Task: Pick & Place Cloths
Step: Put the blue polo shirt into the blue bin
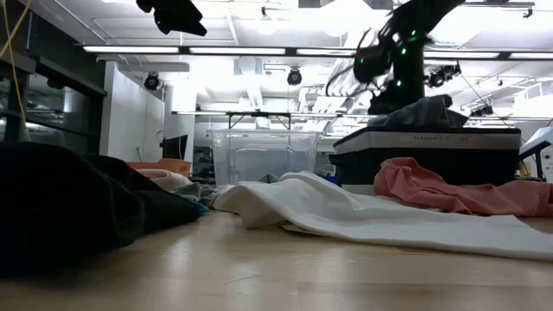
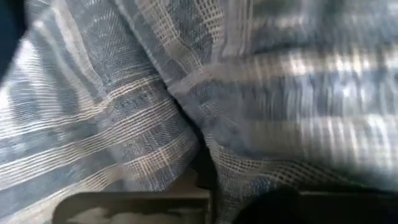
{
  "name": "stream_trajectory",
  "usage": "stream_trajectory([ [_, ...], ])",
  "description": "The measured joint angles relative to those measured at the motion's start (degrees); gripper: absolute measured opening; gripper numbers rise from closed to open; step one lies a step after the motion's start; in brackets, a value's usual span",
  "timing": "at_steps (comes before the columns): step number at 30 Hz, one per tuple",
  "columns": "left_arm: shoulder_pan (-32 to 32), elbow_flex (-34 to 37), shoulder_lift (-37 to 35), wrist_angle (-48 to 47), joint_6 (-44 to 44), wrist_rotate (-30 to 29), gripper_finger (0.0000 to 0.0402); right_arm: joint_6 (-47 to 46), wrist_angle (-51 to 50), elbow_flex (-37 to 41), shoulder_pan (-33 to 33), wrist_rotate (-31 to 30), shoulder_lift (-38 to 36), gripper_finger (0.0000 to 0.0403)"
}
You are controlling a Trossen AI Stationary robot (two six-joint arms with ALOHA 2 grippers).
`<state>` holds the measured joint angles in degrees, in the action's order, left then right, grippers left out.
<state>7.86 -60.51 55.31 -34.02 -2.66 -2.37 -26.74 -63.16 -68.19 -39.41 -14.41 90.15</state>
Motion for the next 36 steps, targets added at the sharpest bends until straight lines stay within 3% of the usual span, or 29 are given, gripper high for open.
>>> stream_trajectory([
  [16,0.0,0.0,0.0,-0.4,0.0,0.0,0.022,3.0,2.3,-0.1,-5.1,12.3,11.1,0.0005],
  [27,0.0,0.0,0.0,-0.6,0.0,0.0,0.022,4.4,3.0,0.0,-5.1,17.2,12.8,0.0008],
  [36,0.0,0.0,0.0,-0.6,0.0,0.0,0.022,5.5,2.9,0.2,-4.9,15.2,6.9,0.0077],
])
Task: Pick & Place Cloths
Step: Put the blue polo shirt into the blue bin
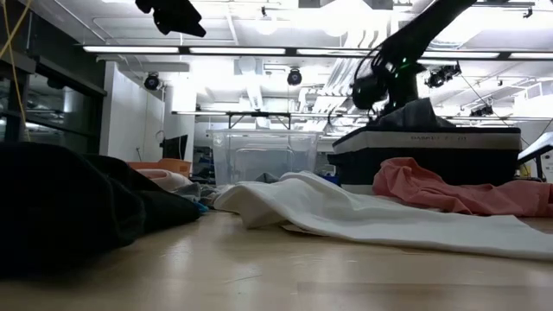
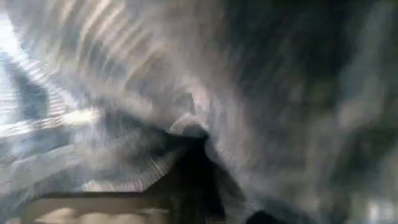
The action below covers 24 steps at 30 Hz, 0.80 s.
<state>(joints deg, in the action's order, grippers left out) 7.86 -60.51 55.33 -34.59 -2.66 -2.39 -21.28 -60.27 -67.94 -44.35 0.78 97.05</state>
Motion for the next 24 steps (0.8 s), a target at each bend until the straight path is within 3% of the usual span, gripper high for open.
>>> stream_trajectory([
  [7,0.0,0.0,0.0,0.2,0.0,0.0,0.022,0.2,0.4,0.0,0.0,-0.8,-9.6,0.0159],
  [12,0.0,0.0,0.0,0.2,0.0,0.0,0.022,-1.0,0.3,0.0,0.0,-5.3,-16.4,0.0205],
  [18,0.0,0.0,0.0,0.2,0.0,0.0,0.022,-1.6,0.2,0.0,0.0,-5.8,-22.8,0.0217],
  [24,0.0,0.0,0.0,0.2,0.0,0.0,0.022,-2.2,-1.6,0.0,1.4,0.0,-28.0,0.0212],
])
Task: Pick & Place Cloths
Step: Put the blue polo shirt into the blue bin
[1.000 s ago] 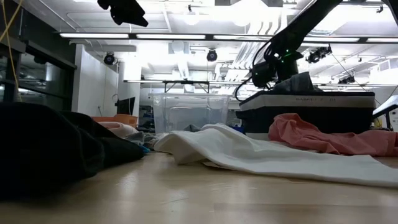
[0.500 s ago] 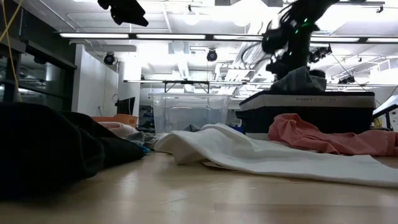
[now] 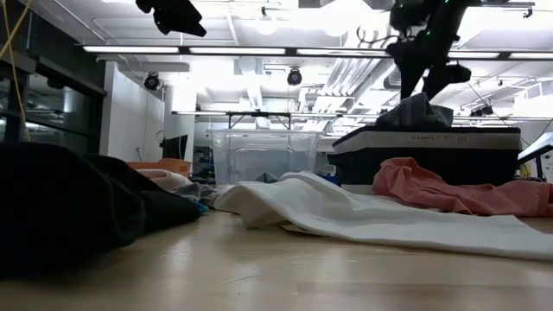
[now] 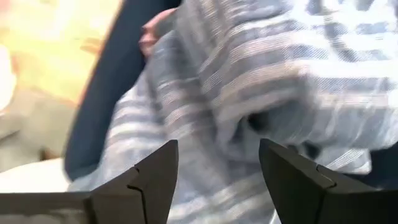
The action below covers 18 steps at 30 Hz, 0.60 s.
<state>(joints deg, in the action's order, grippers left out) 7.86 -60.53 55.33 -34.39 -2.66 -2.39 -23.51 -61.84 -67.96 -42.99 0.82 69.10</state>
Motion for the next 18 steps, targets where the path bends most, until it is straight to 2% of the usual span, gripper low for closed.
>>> stream_trajectory([
  [5,0.0,0.0,0.0,0.0,0.0,0.0,0.022,2.1,-1.3,0.0,5.3,2.6,-3.5,0.0158],
  [13,0.0,0.0,0.0,0.0,0.0,0.0,0.022,5.6,-4.2,-0.1,20.1,3.4,-4.4,0.0017],
  [18,0.0,0.0,0.0,0.0,0.0,0.0,0.022,3.0,-1.9,2.6,28.5,3.4,-4.3,0.0004],
])
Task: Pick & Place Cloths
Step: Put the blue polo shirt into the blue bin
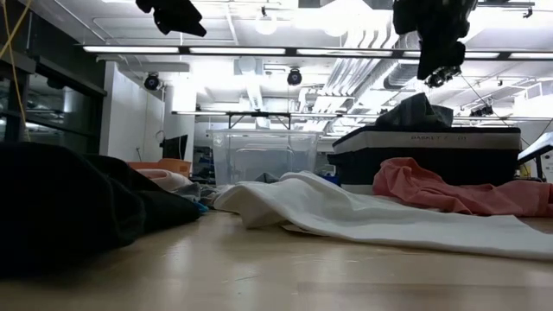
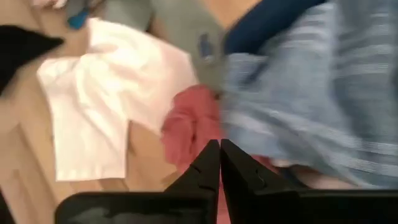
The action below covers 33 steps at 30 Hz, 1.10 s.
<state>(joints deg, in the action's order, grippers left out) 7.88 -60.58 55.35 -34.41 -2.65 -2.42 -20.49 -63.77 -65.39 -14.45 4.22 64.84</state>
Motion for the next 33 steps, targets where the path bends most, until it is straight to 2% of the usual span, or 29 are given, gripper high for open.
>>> stream_trajectory([
  [5,0.0,0.0,0.0,0.0,0.0,0.0,0.022,-2.4,7.2,6.7,5.2,-0.5,0.4,0.0004],
  [10,0.0,0.0,0.0,0.2,0.0,0.0,0.022,-5.2,8.9,10.2,6.6,-12.0,0.8,0.0004],
  [16,0.0,0.0,0.0,0.1,0.0,0.0,0.022,-5.2,10.1,10.1,6.2,-20.4,0.2,0.0004],
  [24,0.0,0.0,0.0,0.1,0.0,0.0,0.022,-8.7,10.1,10.1,-1.1,-28.0,1.2,0.0004],
  [33,0.0,0.0,0.0,0.0,-0.1,0.0,0.022,-9.7,10.1,10.1,-11.5,-24.6,8.8,0.0004],
])
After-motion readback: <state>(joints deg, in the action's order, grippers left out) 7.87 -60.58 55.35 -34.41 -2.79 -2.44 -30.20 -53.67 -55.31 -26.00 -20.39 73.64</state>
